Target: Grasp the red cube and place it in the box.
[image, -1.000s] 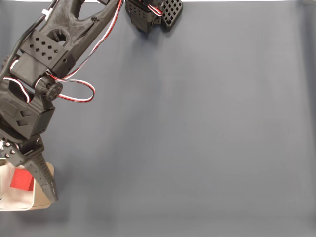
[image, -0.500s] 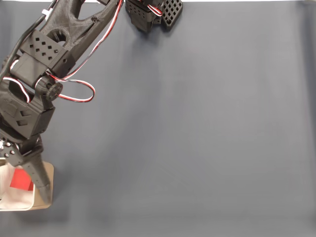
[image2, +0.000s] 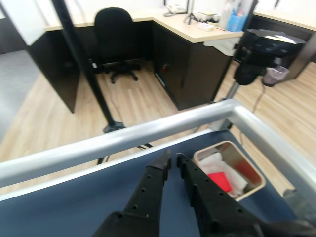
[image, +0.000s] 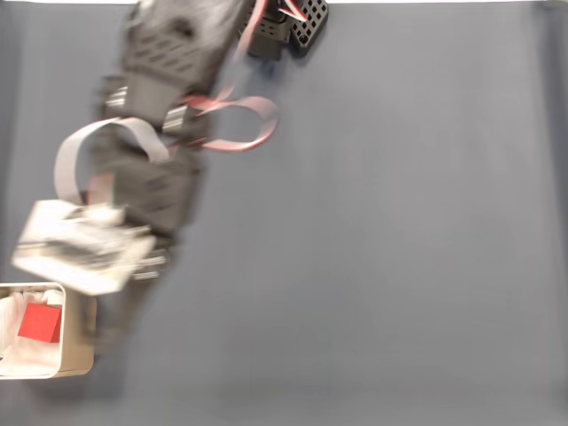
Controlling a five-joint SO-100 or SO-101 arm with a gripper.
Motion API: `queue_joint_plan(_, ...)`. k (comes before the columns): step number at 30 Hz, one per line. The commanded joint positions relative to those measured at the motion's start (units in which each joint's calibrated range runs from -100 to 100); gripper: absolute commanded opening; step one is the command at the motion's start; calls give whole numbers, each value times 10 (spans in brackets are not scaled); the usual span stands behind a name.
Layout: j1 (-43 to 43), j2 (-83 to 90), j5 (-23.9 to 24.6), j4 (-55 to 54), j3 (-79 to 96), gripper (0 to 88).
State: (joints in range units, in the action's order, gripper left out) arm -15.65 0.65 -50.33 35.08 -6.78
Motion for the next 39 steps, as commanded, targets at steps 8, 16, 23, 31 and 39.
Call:
queue_joint_plan(8, 146, 389, 0, -10, 391, 0)
queue_joint_plan(16, 191, 688, -5, 0, 787, 0)
queue_joint_plan(23, 180, 910, -6, 160, 1022, 0)
queue_joint_plan(31, 176, 979, 11, 348, 1066, 0)
queue_joint_plan(39, 158, 993, 21, 407, 1066, 0)
